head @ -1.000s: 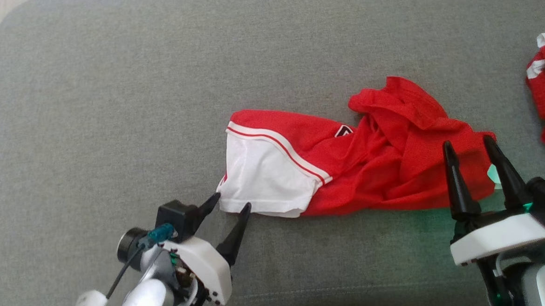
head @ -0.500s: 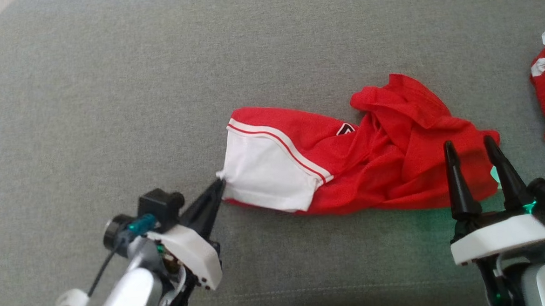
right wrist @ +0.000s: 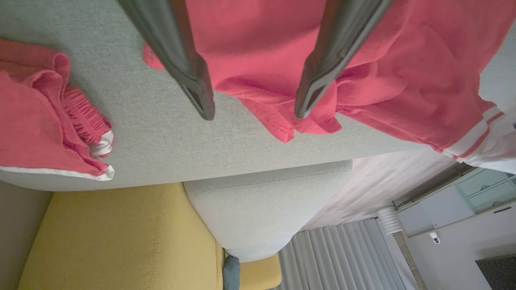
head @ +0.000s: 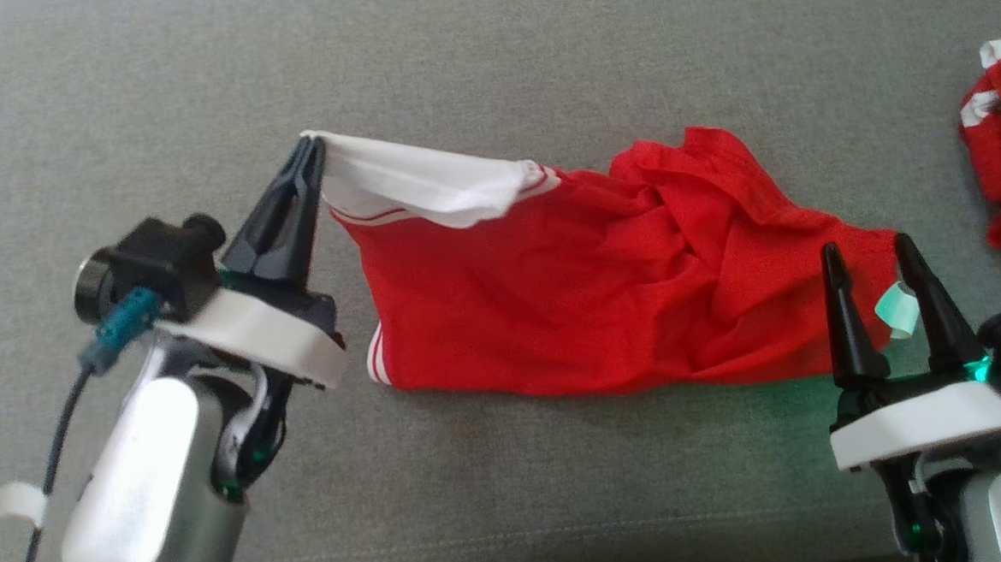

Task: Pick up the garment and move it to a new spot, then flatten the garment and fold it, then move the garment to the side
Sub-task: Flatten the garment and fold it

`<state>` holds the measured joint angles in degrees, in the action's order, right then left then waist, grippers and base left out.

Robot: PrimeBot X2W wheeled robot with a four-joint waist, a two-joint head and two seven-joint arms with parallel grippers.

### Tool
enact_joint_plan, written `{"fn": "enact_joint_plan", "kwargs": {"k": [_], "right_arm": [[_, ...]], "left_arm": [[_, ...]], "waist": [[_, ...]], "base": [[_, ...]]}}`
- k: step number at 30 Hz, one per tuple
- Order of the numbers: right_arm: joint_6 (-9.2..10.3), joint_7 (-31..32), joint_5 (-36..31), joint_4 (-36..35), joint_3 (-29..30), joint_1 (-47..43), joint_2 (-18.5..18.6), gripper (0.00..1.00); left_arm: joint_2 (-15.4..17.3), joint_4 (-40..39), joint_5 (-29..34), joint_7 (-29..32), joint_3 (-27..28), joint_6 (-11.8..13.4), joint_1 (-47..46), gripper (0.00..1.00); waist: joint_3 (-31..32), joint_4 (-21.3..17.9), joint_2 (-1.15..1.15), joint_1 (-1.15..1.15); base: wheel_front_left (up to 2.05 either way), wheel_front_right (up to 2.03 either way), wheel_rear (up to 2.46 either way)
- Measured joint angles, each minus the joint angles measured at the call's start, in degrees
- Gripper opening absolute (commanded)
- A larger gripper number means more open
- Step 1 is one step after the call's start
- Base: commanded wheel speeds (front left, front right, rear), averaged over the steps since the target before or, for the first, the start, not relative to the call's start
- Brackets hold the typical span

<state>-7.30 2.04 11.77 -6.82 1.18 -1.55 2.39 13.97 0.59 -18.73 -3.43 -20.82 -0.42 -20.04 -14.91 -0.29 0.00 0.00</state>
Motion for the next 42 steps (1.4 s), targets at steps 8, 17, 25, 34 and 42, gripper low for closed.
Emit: {"fn": "enact_joint_plan", "kwargs": {"k": [8,17,25,34,42], "right_arm": [[0.00,-0.3,0.9,0.5,0.9,0.9,0.0,1.00],[0.00,-1.1,0.9,2.0,0.6,3.5,0.0,1.00],[0.00,-1.9,-1.6,1.7,-0.5,3.7,0.0,1.00],[0.00,-0.3,-4.6,0.7,-1.4,4.2,0.0,1.00],[0.00,1.0,-4.8,0.3,-1.5,1.6,0.1,1.00]], "left_arm": [[-1.4,13.8,-3.9,-0.8,2.5,-0.7,-2.3,0.00],[-5.9,33.2,-8.3,-5.4,3.1,-4.7,-13.8,1.00],[-4.9,29.3,-1.8,-10.9,3.6,-0.7,-12.3,1.00],[-3.6,11.6,3.5,-11.2,7.0,3.1,6.2,1.00],[-3.5,7.9,3.7,-11.2,7.0,4.0,12.3,1.00]], "waist": [[-2.6,-0.9,0.00,0.00],[-5.8,-1.2,0.00,0.01],[-3.5,-1.1,0.00,0.00],[0.8,0.2,0.00,0.00],[3.4,1.6,0.00,0.00]], "base": [[0.00,0.00,0.00],[0.00,0.00,0.00],[0.00,0.00,0.00],[0.00,0.00,0.00],[0.00,0.00,0.00]]}}
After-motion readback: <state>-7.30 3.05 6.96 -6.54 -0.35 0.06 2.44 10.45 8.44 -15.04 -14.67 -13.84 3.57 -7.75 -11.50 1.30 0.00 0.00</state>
